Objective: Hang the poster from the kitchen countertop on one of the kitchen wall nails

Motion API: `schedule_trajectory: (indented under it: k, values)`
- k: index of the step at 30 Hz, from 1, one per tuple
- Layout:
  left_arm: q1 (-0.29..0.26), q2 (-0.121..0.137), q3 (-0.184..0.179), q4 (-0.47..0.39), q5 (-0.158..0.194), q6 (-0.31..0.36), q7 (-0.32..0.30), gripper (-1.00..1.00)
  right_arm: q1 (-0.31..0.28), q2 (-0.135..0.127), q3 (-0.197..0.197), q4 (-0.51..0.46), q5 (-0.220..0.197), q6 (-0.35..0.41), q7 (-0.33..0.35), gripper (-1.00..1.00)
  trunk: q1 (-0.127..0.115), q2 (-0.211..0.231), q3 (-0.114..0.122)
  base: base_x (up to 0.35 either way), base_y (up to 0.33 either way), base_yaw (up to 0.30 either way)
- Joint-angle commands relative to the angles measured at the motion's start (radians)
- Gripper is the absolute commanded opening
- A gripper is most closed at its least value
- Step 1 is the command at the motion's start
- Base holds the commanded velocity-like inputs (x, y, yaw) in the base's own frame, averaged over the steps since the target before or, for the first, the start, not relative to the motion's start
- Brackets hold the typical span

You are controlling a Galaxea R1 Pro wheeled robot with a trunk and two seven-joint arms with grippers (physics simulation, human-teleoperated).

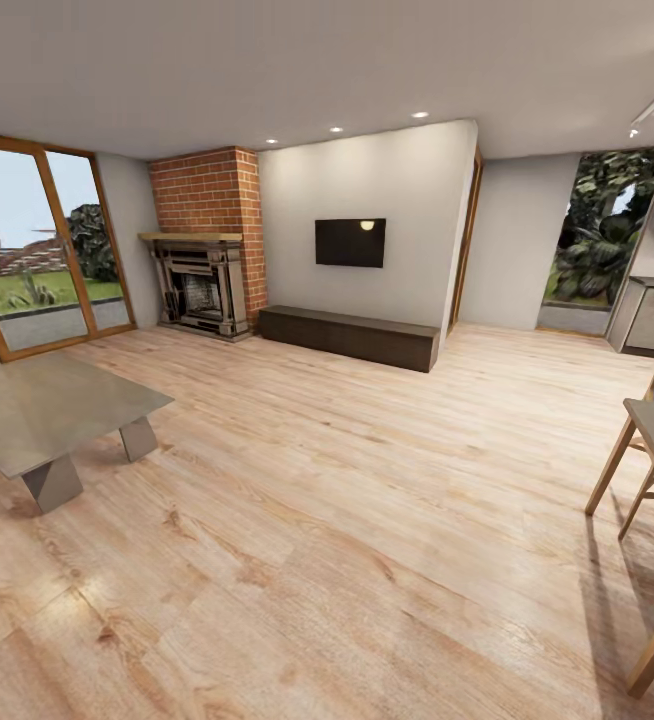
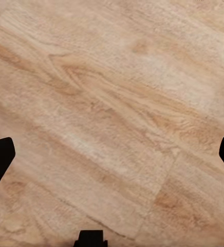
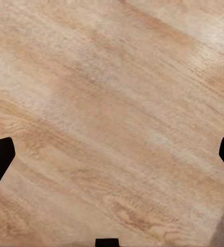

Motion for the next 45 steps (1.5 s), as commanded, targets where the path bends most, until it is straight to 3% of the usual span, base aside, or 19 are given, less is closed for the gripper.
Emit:
schedule_trajectory:
  k: [1,10,11,30,45]
  values:
    - [0.0,0.0,0.001,-0.002,-0.001,-0.002,0.0,1.0,0.002,-0.001,0.001,0.0,0.001,-0.003,0.0,1.0,0.0,0.0,-0.001,0.0,0.0,0.0]
    - [0.0,0.002,0.002,-0.001,-0.001,-0.001,-0.001,1.0,0.007,-0.003,0.003,0.002,0.005,-0.003,0.0,1.0,0.0,0.0,-0.001,0.066,0.0,0.0]
    - [0.0,0.007,0.001,0.01,0.0,-0.002,-0.001,1.0,0.008,-0.011,0.003,0.013,0.006,-0.003,0.0,1.0,0.0,0.0,-0.001,0.331,0.0,0.0]
    - [0.0,0.009,0.004,0.011,0.001,-0.002,-0.001,1.0,0.008,-0.01,0.004,0.014,0.006,-0.003,0.0,1.0,0.0,0.0,-0.001,0.335,0.0,-0.006]
    - [0.0,0.009,0.004,0.011,-0.001,0.0,-0.001,1.0,0.008,-0.01,0.003,0.014,0.006,-0.003,0.0,1.0,0.0,0.0,-0.001,0.335,0.0,-0.269]
